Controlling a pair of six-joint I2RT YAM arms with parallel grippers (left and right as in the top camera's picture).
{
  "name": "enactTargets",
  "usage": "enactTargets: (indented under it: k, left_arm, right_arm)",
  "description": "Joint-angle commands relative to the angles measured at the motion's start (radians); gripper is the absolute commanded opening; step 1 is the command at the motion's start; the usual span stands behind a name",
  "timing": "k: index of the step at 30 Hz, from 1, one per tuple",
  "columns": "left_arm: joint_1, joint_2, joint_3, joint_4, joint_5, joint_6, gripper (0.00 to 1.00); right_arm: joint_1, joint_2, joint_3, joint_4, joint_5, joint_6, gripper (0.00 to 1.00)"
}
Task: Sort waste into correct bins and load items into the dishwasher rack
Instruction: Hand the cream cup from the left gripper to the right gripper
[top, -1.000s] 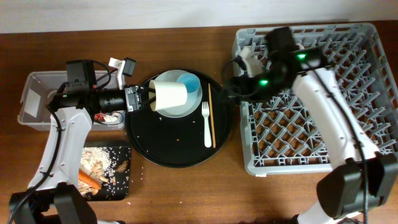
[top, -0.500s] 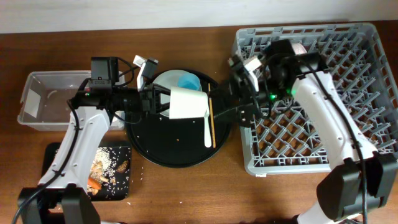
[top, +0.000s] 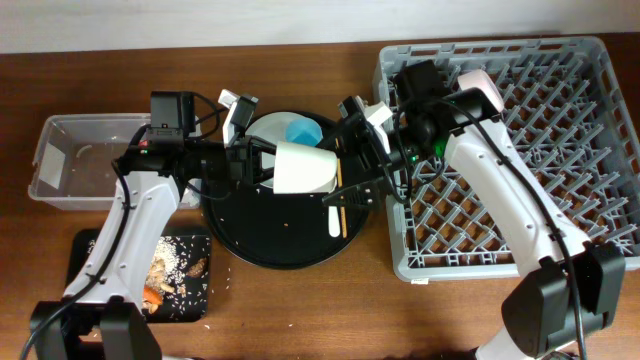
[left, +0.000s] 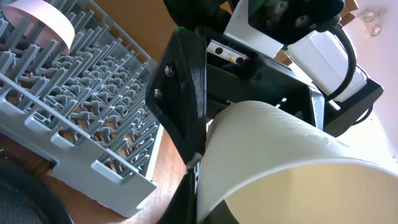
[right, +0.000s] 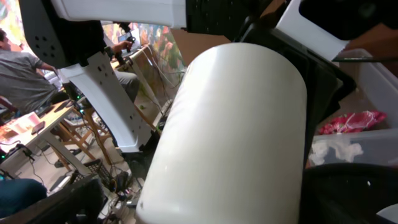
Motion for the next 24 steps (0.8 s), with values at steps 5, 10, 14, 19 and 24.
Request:
enactTargets:
  k: [5,10,14,19,24]
  left_arm:
    - [0.000,0.006,0.001,0.002,-0.023,0.020,0.00]
    - [0.001,0.006,0.001,0.003,-0.023,0.020,0.00]
    - [0.001,0.006,0.001,0.018,-0.022,0.019,0.00]
    - [0.001,0.006,0.001,0.017,-0.069,0.019,0.00]
    - [0.016,0.006,0.001,0.017,-0.080,0.019,0.00]
  right_arm:
    - [0.024,0.004,-0.003,0.272,0.140,0.479,0.99]
    - [0.026,0.004,-0.003,0.234,0.156,0.518,0.98]
    - [0.086,0.004,-0.003,0.259,0.160,0.517,0.84]
    - [0.087,0.003,-0.003,0.267,0.159,0.518,0.70]
    - [0.037,0.003,-0.003,0.223,0.135,0.518,0.79]
